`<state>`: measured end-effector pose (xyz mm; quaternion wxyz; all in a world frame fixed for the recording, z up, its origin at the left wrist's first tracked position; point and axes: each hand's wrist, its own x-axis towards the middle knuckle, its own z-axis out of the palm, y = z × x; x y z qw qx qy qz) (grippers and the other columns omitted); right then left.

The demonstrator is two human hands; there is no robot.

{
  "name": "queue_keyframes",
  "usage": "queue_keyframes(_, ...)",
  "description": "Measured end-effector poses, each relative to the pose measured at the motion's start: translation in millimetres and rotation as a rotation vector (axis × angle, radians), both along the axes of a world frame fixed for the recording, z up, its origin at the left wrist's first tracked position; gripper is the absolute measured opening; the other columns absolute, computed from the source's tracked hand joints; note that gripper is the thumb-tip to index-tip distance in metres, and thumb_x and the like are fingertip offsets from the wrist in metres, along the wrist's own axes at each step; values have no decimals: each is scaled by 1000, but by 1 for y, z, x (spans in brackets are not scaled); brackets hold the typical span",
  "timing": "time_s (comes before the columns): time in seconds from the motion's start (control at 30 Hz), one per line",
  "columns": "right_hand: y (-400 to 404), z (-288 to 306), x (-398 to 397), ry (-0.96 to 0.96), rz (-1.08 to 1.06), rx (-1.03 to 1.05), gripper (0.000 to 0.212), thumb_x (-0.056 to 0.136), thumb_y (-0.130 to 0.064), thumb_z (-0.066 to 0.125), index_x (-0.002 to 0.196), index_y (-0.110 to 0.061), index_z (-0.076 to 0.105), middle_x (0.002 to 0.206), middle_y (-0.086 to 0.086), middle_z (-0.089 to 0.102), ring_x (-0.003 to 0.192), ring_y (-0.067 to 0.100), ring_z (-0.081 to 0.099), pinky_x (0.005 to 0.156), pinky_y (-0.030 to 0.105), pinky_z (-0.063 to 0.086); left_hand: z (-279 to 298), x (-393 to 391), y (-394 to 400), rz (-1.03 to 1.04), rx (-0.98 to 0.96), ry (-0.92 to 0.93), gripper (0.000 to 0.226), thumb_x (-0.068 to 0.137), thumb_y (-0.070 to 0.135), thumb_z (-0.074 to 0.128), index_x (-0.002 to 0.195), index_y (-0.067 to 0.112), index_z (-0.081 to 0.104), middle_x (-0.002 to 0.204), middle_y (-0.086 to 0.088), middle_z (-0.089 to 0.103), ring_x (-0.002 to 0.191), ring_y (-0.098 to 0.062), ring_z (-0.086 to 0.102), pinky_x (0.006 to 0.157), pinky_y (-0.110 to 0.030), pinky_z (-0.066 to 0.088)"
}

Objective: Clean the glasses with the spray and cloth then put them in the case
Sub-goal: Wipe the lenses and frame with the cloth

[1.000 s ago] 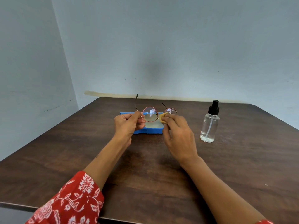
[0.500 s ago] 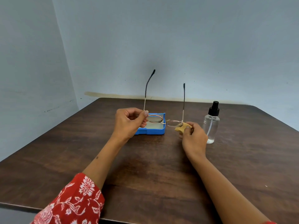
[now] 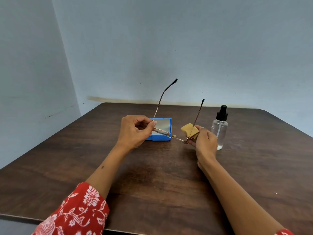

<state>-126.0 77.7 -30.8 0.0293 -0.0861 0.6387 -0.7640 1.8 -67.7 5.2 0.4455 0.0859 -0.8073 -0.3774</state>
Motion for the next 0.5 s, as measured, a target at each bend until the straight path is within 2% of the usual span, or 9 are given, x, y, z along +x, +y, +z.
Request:
queue_keyframes(0.07, 1, 2, 1, -28, -1, -34, 34, 100, -16, 33, 122, -6, 58, 108, 14, 62, 94, 22, 63, 66, 27, 55, 0, 0, 1, 12, -8, 9, 8, 80, 11, 71, 77, 18, 72, 63, 5, 68, 57, -15, 67, 63, -43, 59)
queue_keyframes(0.2, 3, 3, 1, -51, 38, -36, 34, 100, -14, 35, 130, -6, 51, 112, 15, 61, 95, 22, 63, 67, 26, 55, 0, 1, 0, 17, -21, 5, 7, 81, 10, 70, 79, 17, 72, 64, 4, 68, 60, -17, 67, 64, -43, 59)
queue_keyframes(0.33, 6, 4, 2, -49, 104, -70, 26, 95, -7, 48, 116, -3, 63, 103, 12, 67, 87, 17, 64, 68, 25, 57, -1, 1, -2, 9, -29, 5, 6, 81, 10, 70, 79, 15, 73, 64, 3, 68, 61, -17, 67, 64, -43, 59)
queue_keyframes(0.5, 9, 7, 4, -101, 140, -171, 22, 85, -1, 62, 106, -7, 66, 91, 7, 69, 86, 18, 65, 77, 33, 57, -3, -1, -4, 8, -17, -8, 5, 81, 11, 70, 80, 15, 74, 65, 2, 69, 62, -18, 68, 66, -41, 60)
